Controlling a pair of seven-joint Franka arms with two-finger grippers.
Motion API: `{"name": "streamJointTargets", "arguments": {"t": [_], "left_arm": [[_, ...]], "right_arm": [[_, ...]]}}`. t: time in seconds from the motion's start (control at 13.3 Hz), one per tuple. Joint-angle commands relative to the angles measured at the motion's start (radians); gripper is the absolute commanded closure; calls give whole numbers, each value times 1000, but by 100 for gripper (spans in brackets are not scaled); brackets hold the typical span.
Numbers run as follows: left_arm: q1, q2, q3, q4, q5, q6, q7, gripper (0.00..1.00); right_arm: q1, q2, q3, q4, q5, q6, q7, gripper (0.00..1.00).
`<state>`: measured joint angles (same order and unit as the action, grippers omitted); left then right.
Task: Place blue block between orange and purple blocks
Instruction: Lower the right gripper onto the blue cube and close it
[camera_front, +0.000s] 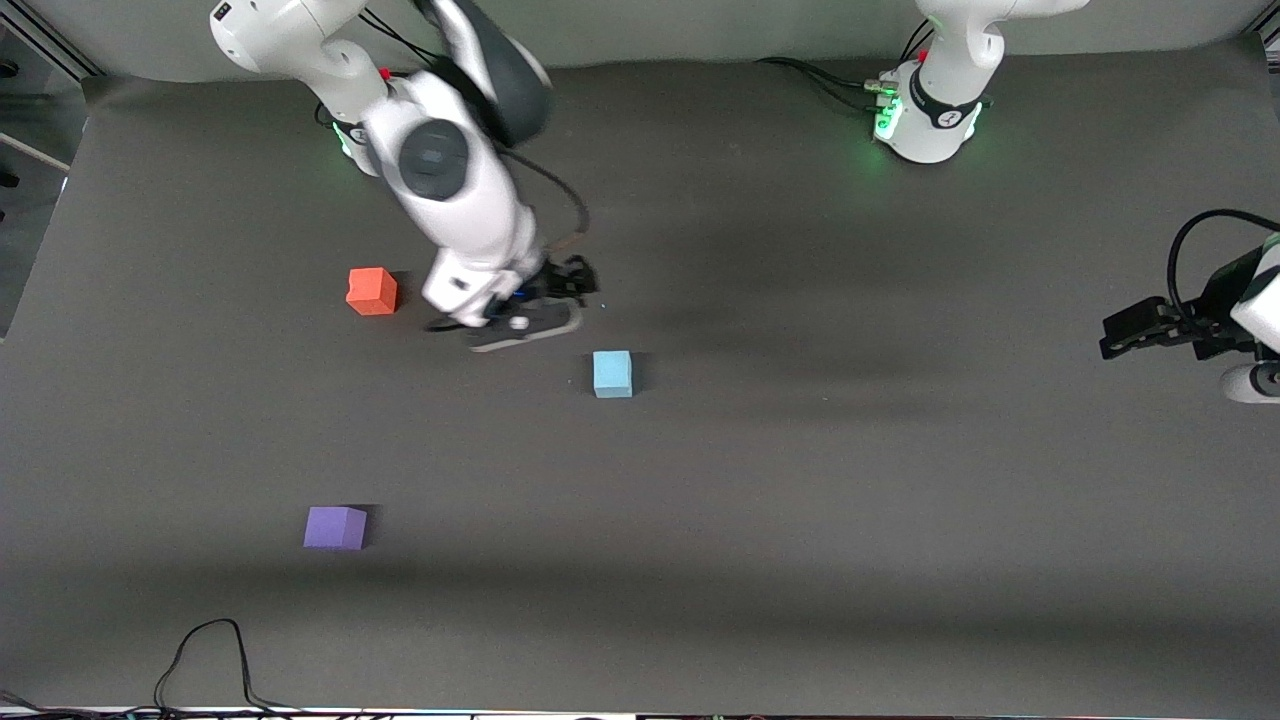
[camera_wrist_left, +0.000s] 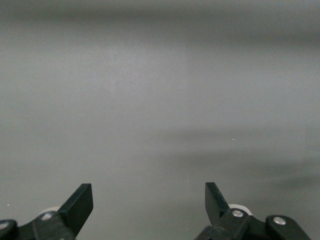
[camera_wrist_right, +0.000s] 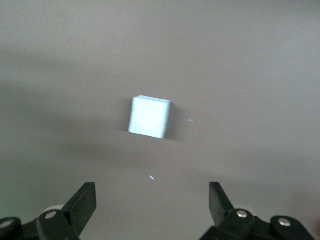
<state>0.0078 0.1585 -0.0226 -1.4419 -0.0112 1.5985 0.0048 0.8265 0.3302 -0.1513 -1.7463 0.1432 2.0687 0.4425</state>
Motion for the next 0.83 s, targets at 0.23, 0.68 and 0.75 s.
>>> {"name": "streamJointTargets", "arguments": {"t": [0.23, 0.68, 0.75], "left_arm": [[-9, -152, -4, -139, 14, 12, 12, 0], [-5, -169, -4, -143, 10, 8, 14, 0], [-5, -168, -4, -141, 8, 6, 12, 0]], "right_arm": [[65, 179, -16, -68, 10, 276, 82, 0], [59, 266, -14, -94, 19, 451, 136, 0], [59, 276, -14, -96, 21, 461, 139, 0]]}}
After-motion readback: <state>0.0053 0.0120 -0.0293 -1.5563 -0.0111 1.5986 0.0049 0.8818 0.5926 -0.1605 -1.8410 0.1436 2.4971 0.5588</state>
